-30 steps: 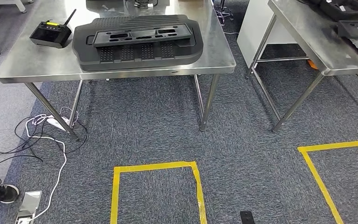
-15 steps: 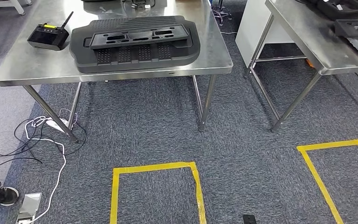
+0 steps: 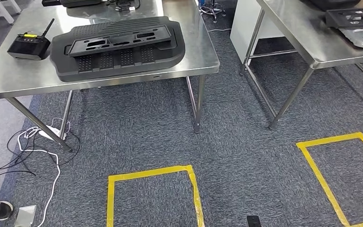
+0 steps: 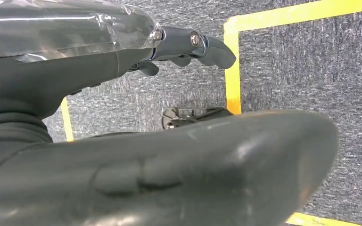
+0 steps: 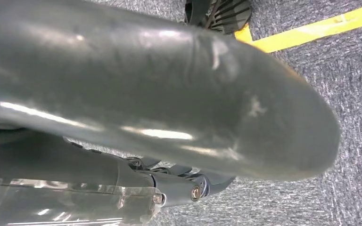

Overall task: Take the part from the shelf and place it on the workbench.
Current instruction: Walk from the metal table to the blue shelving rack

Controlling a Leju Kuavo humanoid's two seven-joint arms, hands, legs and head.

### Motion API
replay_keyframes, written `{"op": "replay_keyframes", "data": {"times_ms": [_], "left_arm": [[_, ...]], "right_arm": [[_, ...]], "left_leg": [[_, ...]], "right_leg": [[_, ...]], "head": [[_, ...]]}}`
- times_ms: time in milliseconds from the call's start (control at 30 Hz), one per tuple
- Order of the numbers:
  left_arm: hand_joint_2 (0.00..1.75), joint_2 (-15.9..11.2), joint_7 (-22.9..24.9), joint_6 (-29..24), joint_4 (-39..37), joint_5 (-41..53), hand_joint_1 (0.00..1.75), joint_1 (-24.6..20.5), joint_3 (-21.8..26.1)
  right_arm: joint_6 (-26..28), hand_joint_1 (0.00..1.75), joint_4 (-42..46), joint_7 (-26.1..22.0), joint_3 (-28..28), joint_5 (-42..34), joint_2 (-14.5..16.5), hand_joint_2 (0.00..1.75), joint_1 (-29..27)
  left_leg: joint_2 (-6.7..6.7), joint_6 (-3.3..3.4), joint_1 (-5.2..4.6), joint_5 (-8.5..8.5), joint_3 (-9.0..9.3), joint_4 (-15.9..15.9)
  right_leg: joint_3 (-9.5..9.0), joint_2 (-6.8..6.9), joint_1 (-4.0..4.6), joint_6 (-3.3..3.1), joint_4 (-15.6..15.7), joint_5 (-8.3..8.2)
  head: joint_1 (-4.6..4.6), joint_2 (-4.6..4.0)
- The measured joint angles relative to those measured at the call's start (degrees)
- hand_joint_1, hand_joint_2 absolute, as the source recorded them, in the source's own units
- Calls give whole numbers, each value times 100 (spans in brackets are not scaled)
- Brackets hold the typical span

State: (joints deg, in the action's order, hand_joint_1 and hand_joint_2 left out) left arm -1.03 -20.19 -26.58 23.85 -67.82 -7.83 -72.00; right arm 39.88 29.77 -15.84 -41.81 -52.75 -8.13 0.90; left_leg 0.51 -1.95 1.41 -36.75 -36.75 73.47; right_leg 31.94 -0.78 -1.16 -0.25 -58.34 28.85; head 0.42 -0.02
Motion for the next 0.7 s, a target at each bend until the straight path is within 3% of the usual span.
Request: {"op": "replay_keyframes", "data": {"times_ms": [67,133,200,300,333,400,433,467,500,533,600,633,700], "left_arm": [[0,0,3,1,0,3,0,-2,-2],[0,1,3,2,0,4,0,-6,-3],[0,2,4,2,0,4,0,-7,-5],[0,2,3,2,0,2,0,-7,-6],[0,2,3,1,-1,1,0,-8,-6],[0,2,2,-1,-1,-2,0,-5,-6],[0,2,2,-1,-1,-3,0,-1,-6],[0,3,2,-1,-1,-4,0,1,-6],[0,3,2,0,-1,-4,0,1,-6],[0,4,2,-1,-2,-4,0,0,-6],[0,9,2,-1,-1,-4,0,-3,-6],[0,12,2,-1,-1,-5,0,-4,-6],[0,21,2,-1,0,-6,0,-5,-7]], "right_arm": [[-1,0,-2,-10,-9,-8,1,0,2],[0,0,-5,-17,-26,-17,1,0,12],[2,0,-11,-20,-41,-22,-1,0,19],[4,0,-15,-21,-51,-17,-3,0,12],[5,0,-15,-20,-55,-14,-4,0,17],[5,0,-16,-17,-67,-8,-6,0,30],[5,0,-17,-14,-73,-8,-9,0,30],[5,0,-19,-8,-79,-13,-13,0,21],[5,0,-21,-3,-84,-17,-16,0,9],[5,0,-22,2,-87,-21,-19,0,0],[5,0,-23,6,-90,-22,-27,0,2],[5,0,-23,7,-90,-21,-32,0,9],[6,0,-25,13,-92,-21,-42,0,20]], "left_leg": [[-20,57,-13,440,264,-696],[-66,101,-34,691,499,-1312],[-93,131,-67,693,541,-1451],[-58,236,-54,728,559,-1517],[-37,276,-45,743,568,-1543],[2,328,-65,744,573,-1557],[17,341,-79,739,574,-1556],[26,349,-92,733,579,-1555],[30,354,-102,729,587,-1554],[32,355,-111,722,602,-1553],[40,342,-131,702,633,-1550],[45,324,-138,692,640,-1546],[57,275,-136,682,643,-1544]], "right_leg": [[-48,-38,0,21,0,25],[-69,-70,14,72,-13,52],[-64,-88,22,136,-8,56],[-44,-68,-2,225,-92,140],[47,-45,-5,243,-302,274],[390,-2,-9,264,-1019,639],[564,3,-9,273,-1371,765],[662,7,-9,276,-1562,785],[661,11,-8,268,-1541,695],[546,19,-3,247,-1284,506],[174,77,30,175,-473,127],[38,102,54,142,-172,24],[-37,118,97,101,17,13]], "head": [[-18,0],[-36,0],[-38,0],[-18,0],[9,0],[78,0],[106,0],[129,0],[152,0],[177,0],[220,0],[229,0],[227,0]]}}
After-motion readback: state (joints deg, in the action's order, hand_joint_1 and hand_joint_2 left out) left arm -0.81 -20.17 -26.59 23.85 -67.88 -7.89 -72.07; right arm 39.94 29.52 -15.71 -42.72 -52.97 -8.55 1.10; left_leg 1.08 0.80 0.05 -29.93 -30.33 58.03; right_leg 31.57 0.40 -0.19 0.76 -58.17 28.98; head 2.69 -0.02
